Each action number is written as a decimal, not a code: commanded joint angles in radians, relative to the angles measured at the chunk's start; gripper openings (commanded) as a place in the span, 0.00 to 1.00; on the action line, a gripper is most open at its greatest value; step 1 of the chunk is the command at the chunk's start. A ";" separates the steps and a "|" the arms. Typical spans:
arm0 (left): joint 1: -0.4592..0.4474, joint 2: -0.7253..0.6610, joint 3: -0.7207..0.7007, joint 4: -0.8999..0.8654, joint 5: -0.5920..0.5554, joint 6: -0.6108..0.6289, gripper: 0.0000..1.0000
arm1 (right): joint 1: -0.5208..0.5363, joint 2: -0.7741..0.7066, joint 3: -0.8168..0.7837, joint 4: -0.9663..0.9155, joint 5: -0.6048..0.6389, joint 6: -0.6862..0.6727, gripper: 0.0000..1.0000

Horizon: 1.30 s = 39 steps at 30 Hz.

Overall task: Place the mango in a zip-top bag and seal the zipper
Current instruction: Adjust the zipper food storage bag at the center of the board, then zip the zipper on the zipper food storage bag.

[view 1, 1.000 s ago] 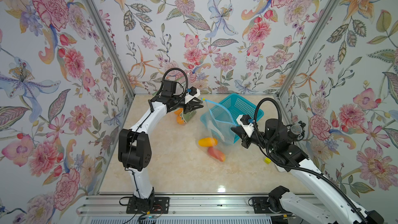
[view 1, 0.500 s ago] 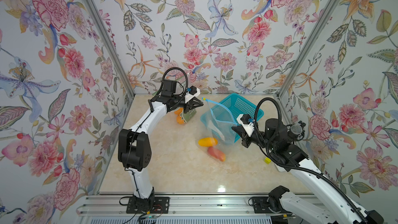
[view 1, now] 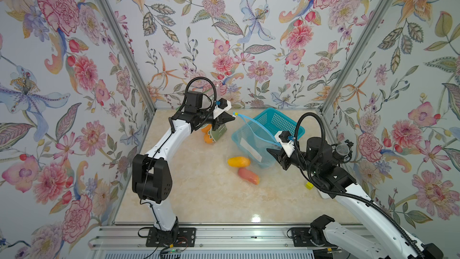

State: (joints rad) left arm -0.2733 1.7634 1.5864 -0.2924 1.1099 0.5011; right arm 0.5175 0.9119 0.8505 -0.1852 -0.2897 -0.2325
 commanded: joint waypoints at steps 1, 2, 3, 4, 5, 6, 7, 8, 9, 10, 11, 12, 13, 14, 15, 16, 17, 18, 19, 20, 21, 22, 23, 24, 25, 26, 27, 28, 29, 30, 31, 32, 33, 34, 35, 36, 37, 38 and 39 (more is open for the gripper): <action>-0.015 -0.098 -0.071 0.107 -0.077 -0.073 0.00 | -0.007 -0.025 0.031 0.019 0.034 0.037 0.66; -0.018 -0.117 -0.094 0.120 -0.091 -0.084 0.00 | -0.008 -0.031 0.043 0.016 0.039 0.042 0.68; -0.024 -0.136 -0.116 0.125 -0.114 -0.085 0.00 | -0.008 -0.035 0.059 0.013 0.044 0.049 0.69; -0.031 -0.155 -0.134 0.124 -0.134 -0.086 0.00 | -0.010 -0.035 0.084 0.005 0.044 0.054 0.70; -0.036 -0.170 -0.149 0.124 -0.148 -0.084 0.00 | -0.010 -0.029 0.114 -0.006 0.036 0.057 0.70; -0.042 -0.187 -0.163 0.128 -0.164 -0.090 0.00 | -0.010 -0.010 0.150 -0.023 0.031 0.062 0.69; -0.046 -0.189 -0.178 0.135 -0.171 -0.097 0.00 | -0.008 0.020 0.204 -0.050 0.021 0.069 0.65; -0.051 -0.229 -0.189 0.140 -0.173 -0.100 0.00 | -0.008 0.052 0.255 -0.077 0.009 0.071 0.61; -0.056 -0.243 -0.198 0.146 -0.176 -0.103 0.00 | -0.004 0.090 0.311 -0.105 0.006 0.078 0.57; -0.062 -0.257 -0.206 0.152 -0.178 -0.104 0.00 | 0.002 0.128 0.362 -0.122 0.012 0.091 0.57; -0.067 -0.268 -0.212 0.159 -0.177 -0.105 0.00 | 0.005 0.157 0.398 -0.132 0.012 0.099 0.56; -0.071 -0.281 -0.215 0.164 -0.177 -0.107 0.00 | 0.011 0.188 0.438 -0.138 0.017 0.108 0.57; -0.073 -0.291 -0.215 0.168 -0.177 -0.110 0.00 | 0.018 0.219 0.481 -0.140 0.030 0.118 0.57; -0.076 -0.299 -0.214 0.168 -0.177 -0.113 0.00 | 0.023 0.244 0.513 -0.141 0.036 0.122 0.57; -0.077 -0.308 -0.212 0.170 -0.176 -0.118 0.00 | 0.029 0.274 0.547 -0.144 0.029 0.121 0.57; -0.079 -0.315 -0.209 0.167 -0.174 -0.120 0.00 | 0.038 0.303 0.579 -0.147 0.019 0.117 0.57; -0.079 -0.321 -0.205 0.162 -0.171 -0.121 0.00 | 0.046 0.330 0.606 -0.151 0.004 0.111 0.57; -0.079 -0.327 -0.202 0.156 -0.161 -0.118 0.00 | 0.051 0.358 0.634 -0.155 -0.020 0.105 0.57; -0.080 -0.332 -0.200 0.150 -0.150 -0.112 0.00 | 0.054 0.386 0.660 -0.155 -0.056 0.102 0.56; -0.081 -0.338 -0.195 0.144 -0.145 -0.110 0.00 | 0.056 0.411 0.683 -0.158 -0.084 0.101 0.55; -0.083 -0.341 -0.189 0.134 -0.145 -0.106 0.00 | 0.060 0.438 0.709 -0.163 -0.112 0.096 0.52; -0.083 -0.343 -0.181 0.124 -0.148 -0.101 0.00 | 0.067 0.463 0.732 -0.169 -0.130 0.090 0.49; -0.084 -0.343 -0.175 0.114 -0.153 -0.097 0.00 | 0.077 0.482 0.754 -0.176 -0.135 0.082 0.48; -0.086 -0.343 -0.169 0.104 -0.163 -0.095 0.00 | 0.092 0.499 0.771 -0.178 -0.132 0.071 0.46; -0.087 -0.343 -0.166 0.101 -0.170 -0.096 0.00 | 0.108 0.513 0.785 -0.178 -0.128 0.061 0.44; -0.086 -0.342 -0.165 0.099 -0.170 -0.096 0.00 | 0.120 0.523 0.795 -0.178 -0.126 0.051 0.44; -0.088 -0.340 -0.166 0.098 -0.171 -0.096 0.00 | 0.125 0.535 0.805 -0.178 -0.118 0.042 0.43; -0.087 -0.339 -0.167 0.098 -0.171 -0.097 0.00 | 0.161 0.545 0.813 -0.178 -0.110 0.033 0.42; -0.088 -0.339 -0.166 0.098 -0.171 -0.097 0.00 | 0.171 0.555 0.819 -0.178 -0.102 0.027 0.42; -0.090 -0.337 -0.166 0.098 -0.172 -0.097 0.00 | 0.181 0.566 0.827 -0.179 -0.099 0.021 0.41; -0.091 -0.336 -0.166 0.099 -0.174 -0.095 0.00 | 0.189 0.575 0.831 -0.178 -0.096 0.017 0.41; -0.092 -0.334 -0.166 0.100 -0.174 -0.095 0.00 | 0.192 0.581 0.836 -0.178 -0.094 0.014 0.41; -0.092 -0.332 -0.164 0.101 -0.177 -0.097 0.00 | 0.196 0.590 0.841 -0.180 -0.094 0.012 0.40; -0.093 -0.330 -0.161 0.098 -0.180 -0.099 0.00 | 0.197 0.597 0.845 -0.178 -0.092 0.009 0.39; -0.093 -0.328 -0.158 0.097 -0.180 -0.099 0.00 | 0.199 0.603 0.849 -0.179 -0.092 0.007 0.36; -0.094 -0.326 -0.156 0.097 -0.180 -0.099 0.00 | 0.200 0.607 0.851 -0.180 -0.092 0.004 0.33; -0.093 -0.325 -0.155 0.096 -0.180 -0.097 0.00 | 0.203 0.611 0.852 -0.180 -0.087 0.002 0.30; -0.093 -0.326 -0.156 0.096 -0.180 -0.096 0.00 | 0.203 0.613 0.854 -0.180 -0.086 0.001 0.29; -0.093 -0.327 -0.156 0.095 -0.179 -0.093 0.00 | 0.203 0.616 0.854 -0.180 -0.082 -0.003 0.29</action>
State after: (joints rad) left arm -0.3569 1.4399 1.3949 -0.1898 0.9340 0.4000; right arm 0.7170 1.5124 1.6768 -0.3557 -0.3771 -0.2089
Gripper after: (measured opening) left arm 0.041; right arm 0.290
